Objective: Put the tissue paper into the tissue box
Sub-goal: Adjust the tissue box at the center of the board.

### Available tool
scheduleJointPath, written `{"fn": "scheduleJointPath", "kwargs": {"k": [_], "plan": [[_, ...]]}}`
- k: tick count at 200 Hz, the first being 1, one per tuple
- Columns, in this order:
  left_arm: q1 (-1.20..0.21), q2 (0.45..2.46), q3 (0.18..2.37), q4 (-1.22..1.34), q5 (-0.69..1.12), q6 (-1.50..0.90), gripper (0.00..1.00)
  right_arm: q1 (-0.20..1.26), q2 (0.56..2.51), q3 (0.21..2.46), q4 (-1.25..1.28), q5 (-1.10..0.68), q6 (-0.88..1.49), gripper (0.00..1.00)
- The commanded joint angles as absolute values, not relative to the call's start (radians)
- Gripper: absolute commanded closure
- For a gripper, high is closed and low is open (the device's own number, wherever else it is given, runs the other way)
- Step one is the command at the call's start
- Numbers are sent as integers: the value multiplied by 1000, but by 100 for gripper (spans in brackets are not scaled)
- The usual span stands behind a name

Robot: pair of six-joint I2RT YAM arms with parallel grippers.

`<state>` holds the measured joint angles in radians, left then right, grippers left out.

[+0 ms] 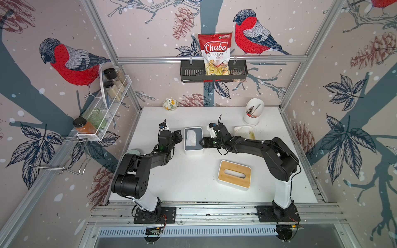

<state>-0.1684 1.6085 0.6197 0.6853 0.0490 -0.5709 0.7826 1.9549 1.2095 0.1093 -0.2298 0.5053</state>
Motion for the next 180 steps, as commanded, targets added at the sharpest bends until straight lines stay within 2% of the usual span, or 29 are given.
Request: {"fn": "scheduleJointPath", "kwargs": {"k": [1,29,60,180], "plan": [[-164,1612,622,710,49,-572,47,854,1932,1211,18,-69,428,30],[-164,1617,623,713,55,-572,47,954,1960,1269,-57,84,374,27],[-163,1616,622,716,57,-573,47,983,2048,1371,-159,193,350,26],[-158,1575,580,774,60,-573,47,943,2185,1572,-195,266,295,28]]}}
